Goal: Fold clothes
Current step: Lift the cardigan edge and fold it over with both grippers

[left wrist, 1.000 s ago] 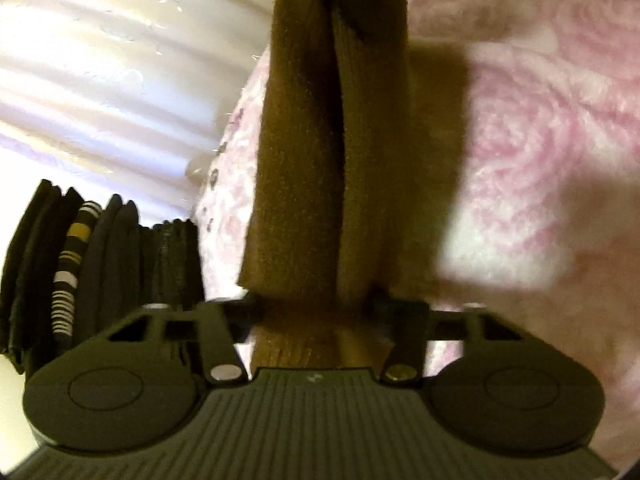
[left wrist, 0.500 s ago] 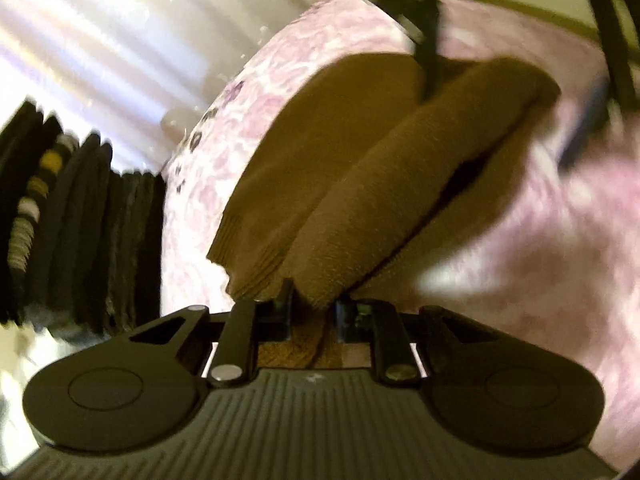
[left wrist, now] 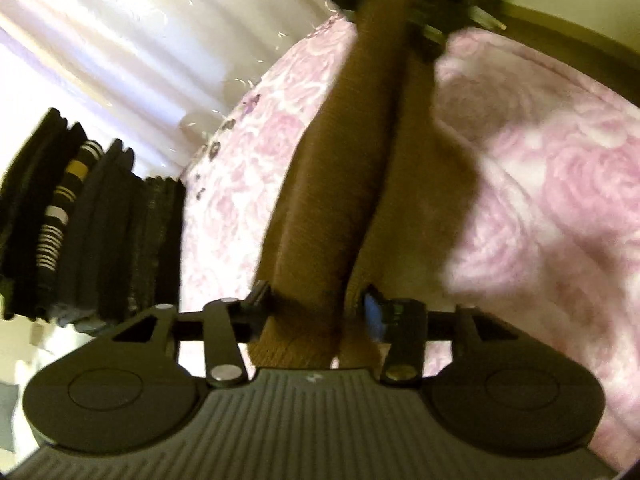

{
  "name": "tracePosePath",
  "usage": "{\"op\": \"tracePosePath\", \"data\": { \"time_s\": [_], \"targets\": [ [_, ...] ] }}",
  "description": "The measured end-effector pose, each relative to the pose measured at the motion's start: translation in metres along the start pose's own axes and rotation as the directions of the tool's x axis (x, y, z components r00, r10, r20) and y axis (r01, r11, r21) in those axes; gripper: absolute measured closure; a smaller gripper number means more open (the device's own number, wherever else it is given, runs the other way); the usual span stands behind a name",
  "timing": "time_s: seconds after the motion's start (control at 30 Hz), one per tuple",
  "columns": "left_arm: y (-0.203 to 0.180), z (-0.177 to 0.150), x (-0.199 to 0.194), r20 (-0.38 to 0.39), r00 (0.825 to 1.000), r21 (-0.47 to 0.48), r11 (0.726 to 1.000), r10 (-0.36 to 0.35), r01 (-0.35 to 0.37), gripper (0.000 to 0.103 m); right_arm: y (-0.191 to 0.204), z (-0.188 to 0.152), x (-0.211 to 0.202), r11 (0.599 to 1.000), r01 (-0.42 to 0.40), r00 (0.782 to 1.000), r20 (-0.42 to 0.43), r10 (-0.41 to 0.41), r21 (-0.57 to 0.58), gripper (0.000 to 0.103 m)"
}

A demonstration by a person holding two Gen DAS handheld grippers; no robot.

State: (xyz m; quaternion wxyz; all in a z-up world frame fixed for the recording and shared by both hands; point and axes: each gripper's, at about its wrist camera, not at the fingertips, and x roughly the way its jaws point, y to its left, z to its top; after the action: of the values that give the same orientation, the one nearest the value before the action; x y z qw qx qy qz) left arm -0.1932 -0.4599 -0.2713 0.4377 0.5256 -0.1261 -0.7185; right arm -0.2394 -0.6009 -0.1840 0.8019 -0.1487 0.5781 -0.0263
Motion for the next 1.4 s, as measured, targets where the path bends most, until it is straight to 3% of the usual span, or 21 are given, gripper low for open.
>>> {"op": "tracePosePath", "data": {
  "time_s": [0.07, 0.37, 0.5, 0.57, 0.63, 0.67, 0.7, 0.77, 0.9, 1.07, 1.13, 1.2, 1.3, 1.4],
  "targets": [
    [-0.005, 0.007, -0.004, 0.009, 0.999, 0.024, 0.999, 0.036, -0.036, 0.047, -0.015, 0.007, -0.009, 0.999, -0.039, 0.999, -0.012, 0.04, 0.02, 0.078],
    [-0.004, 0.023, -0.002, 0.044, 0.993, 0.124, 0.985, 0.113, -0.118, 0.039, -0.007, 0.008, -0.03, 0.993, -0.044, 0.998, -0.043, 0.039, -0.108, 0.078],
    [-0.014, 0.021, -0.009, 0.088, 0.99, 0.203, 0.971, 0.112, -0.128, 0.025, 0.002, 0.001, -0.029, 0.988, -0.061, 0.997, -0.052, 0.054, -0.14, 0.078],
    [-0.019, 0.021, -0.007, 0.097, 0.992, 0.248, 0.963, 0.085, -0.106, 0.025, 0.003, -0.003, -0.028, 0.987, -0.07, 0.997, -0.053, 0.063, -0.148, 0.078],
    [-0.022, 0.021, -0.002, 0.087, 0.995, 0.253, 0.965, 0.045, -0.066, 0.03, 0.005, -0.006, -0.027, 0.985, -0.079, 0.996, -0.053, 0.071, -0.154, 0.078],
    [-0.022, 0.022, 0.0, 0.077, 0.997, 0.251, 0.967, 0.024, -0.043, 0.044, 0.003, -0.007, -0.027, 0.985, -0.078, 0.996, -0.051, 0.071, -0.151, 0.078],
    [-0.022, 0.023, 0.002, 0.063, 0.998, 0.243, 0.97, -0.002, -0.013, 0.065, 0.002, -0.008, -0.027, 0.986, -0.078, 0.996, -0.05, 0.071, -0.147, 0.078],
    [-0.019, 0.025, 0.003, 0.046, 0.998, 0.214, 0.977, -0.03, 0.02, 0.086, 0.0, -0.009, -0.028, 0.986, -0.077, 0.996, -0.045, 0.071, -0.149, 0.078],
    [0.001, 0.027, -0.01, 0.012, 0.999, 0.128, 0.99, -0.052, 0.05, 0.089, -0.007, -0.004, -0.035, 0.98, -0.074, 0.997, -0.016, 0.073, -0.185, 0.078],
    [0.044, 0.017, -0.059, -0.089, 0.996, 0.045, 0.999, 0.026, -0.022, 0.089, -0.015, 0.024, -0.055, 0.96, -0.072, 0.988, 0.111, 0.105, -0.271, 0.078],
    [0.055, 0.011, -0.088, -0.164, 0.984, 0.02, 0.998, 0.065, -0.063, 0.089, -0.013, 0.039, -0.061, 0.94, -0.07, 0.974, 0.18, 0.136, -0.333, 0.078],
    [0.059, 0.007, -0.12, -0.251, 0.962, 0.008, 0.994, 0.108, -0.11, 0.089, -0.005, 0.052, -0.067, 0.913, -0.064, 0.951, 0.253, 0.179, -0.404, 0.078],
    [0.042, 0.014, -0.171, -0.396, 0.905, -0.041, 0.981, 0.158, -0.189, 0.089, 0.018, 0.061, -0.079, 0.856, -0.039, 0.896, 0.361, 0.259, -0.516, 0.078],
    [0.001, 0.029, -0.203, -0.509, 0.845, -0.126, 0.956, 0.166, -0.264, 0.089, 0.05, 0.044, -0.086, 0.795, -0.025, 0.834, 0.426, 0.351, -0.607, 0.078]
  ]
}}
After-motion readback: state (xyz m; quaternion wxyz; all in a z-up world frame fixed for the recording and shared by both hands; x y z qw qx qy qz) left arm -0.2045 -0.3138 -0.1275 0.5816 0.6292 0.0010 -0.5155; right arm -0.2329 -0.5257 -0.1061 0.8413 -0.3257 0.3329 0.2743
